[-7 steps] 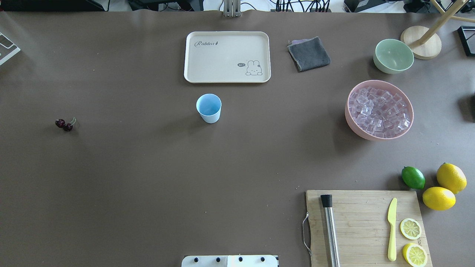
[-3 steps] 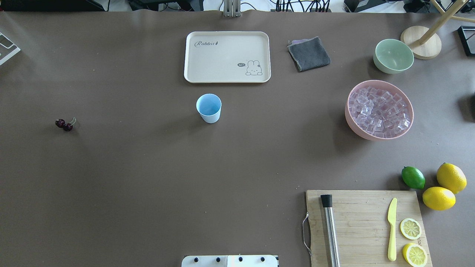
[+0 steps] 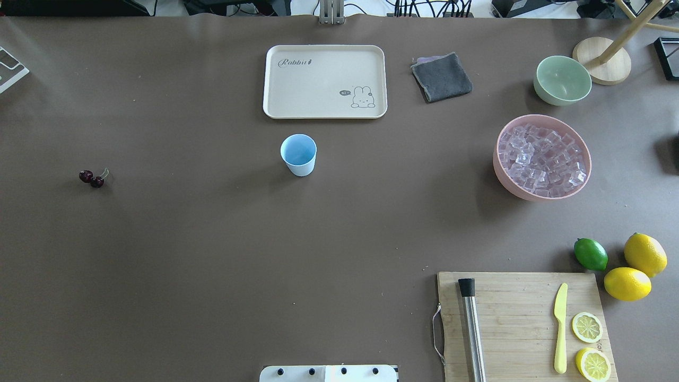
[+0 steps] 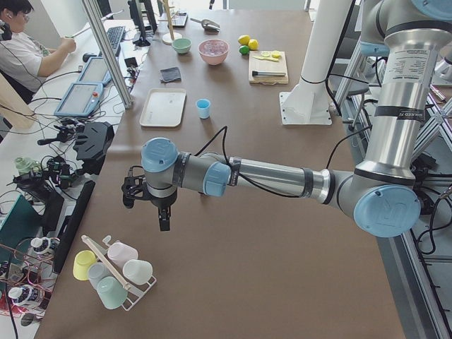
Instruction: Put ice and cherries in cup
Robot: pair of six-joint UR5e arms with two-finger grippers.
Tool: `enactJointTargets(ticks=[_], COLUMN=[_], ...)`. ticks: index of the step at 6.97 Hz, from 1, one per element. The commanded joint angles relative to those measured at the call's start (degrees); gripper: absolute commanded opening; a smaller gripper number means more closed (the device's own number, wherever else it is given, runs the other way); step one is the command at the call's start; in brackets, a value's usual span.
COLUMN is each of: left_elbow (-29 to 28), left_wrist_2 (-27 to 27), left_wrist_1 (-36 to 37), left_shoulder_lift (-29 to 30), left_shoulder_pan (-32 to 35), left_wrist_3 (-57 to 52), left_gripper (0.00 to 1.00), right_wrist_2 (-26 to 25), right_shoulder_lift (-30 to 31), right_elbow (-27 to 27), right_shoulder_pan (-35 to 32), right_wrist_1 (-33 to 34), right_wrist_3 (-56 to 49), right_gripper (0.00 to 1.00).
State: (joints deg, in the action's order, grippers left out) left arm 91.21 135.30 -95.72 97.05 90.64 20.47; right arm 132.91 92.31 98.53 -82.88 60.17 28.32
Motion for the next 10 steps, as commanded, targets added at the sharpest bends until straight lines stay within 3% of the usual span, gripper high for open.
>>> enactJointTargets(ticks=[1, 4, 6, 8, 10], left_elbow=[1.2, 3.0, 3.7, 4.1, 4.6], left_wrist_2=[-0.3, -0.3, -0.3, -0.3, -0.3], left_wrist_1=[0.0, -0.7, -0.9, -0.9, -0.9], left_shoulder_lift=[-1.2, -1.7, -1.6, -1.2, -1.1], left_shoulder_pan=[0.1, 1.6, 1.6, 1.6, 1.6], left_wrist_3=[-0.4, 0.0, 0.3, 0.2, 0.4], left_gripper=[0.98, 0.98, 0.98, 0.98, 0.98], right_wrist_2=[0.4, 1.4, 0.6, 1.3, -0.5], right_shoulder_lift=[0.0, -6.2, -9.9, -9.8, -9.9], right_elbow=[1.1, 1.1, 0.6, 0.8, 0.6], right_shoulder_pan=[0.1, 3.0, 10.1, 14.7, 21.2], right_wrist_1=[0.0, 0.5, 0.5, 0.0, 0.0], right_wrist_3=[0.2, 3.2, 5.4, 5.4, 4.6], right_gripper=[1.00, 1.00, 1.00, 0.83, 0.84])
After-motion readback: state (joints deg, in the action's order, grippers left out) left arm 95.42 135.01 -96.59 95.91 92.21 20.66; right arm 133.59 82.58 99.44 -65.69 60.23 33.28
